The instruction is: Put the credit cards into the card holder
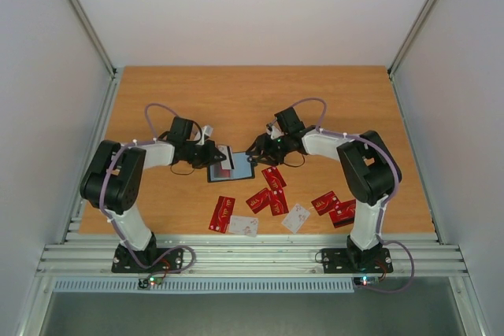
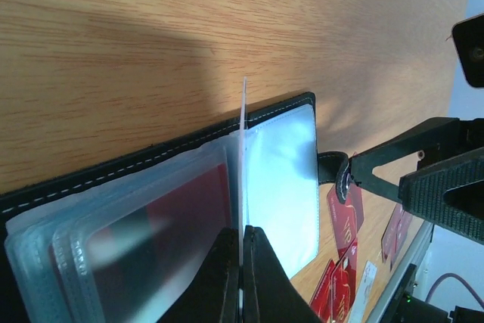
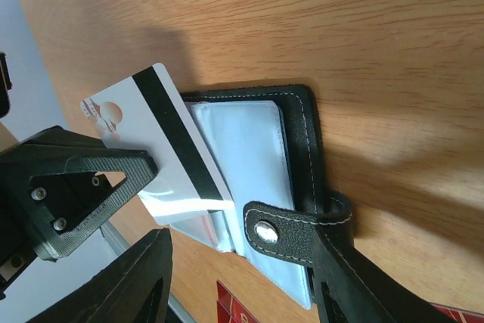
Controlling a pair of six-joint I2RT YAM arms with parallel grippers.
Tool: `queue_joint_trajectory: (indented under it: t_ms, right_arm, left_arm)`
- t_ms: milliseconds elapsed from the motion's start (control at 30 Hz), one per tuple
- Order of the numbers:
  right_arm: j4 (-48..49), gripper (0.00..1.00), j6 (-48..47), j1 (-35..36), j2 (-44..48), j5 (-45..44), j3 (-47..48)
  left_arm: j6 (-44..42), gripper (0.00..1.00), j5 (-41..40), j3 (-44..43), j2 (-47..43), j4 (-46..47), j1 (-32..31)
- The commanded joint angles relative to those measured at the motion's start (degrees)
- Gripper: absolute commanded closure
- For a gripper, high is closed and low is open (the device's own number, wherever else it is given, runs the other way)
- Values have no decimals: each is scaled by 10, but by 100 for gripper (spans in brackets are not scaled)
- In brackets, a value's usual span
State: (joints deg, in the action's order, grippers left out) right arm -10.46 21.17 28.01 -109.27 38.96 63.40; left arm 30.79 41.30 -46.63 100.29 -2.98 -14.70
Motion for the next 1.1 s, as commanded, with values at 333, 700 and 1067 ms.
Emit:
queue_joint_trajectory:
  t_ms: [333, 700, 1067]
  right_arm:
    - [25, 49, 8, -4, -22, 22, -10]
    - [31, 49, 8, -4, -23, 28, -17]
    - [32, 49, 6, -6, -24, 32, -19]
  left_arm:
    - [47, 100, 35, 26, 19, 97, -5]
    - [70, 100, 60, 40, 15, 129, -13]
    - [65, 100, 60, 32, 22, 106, -15]
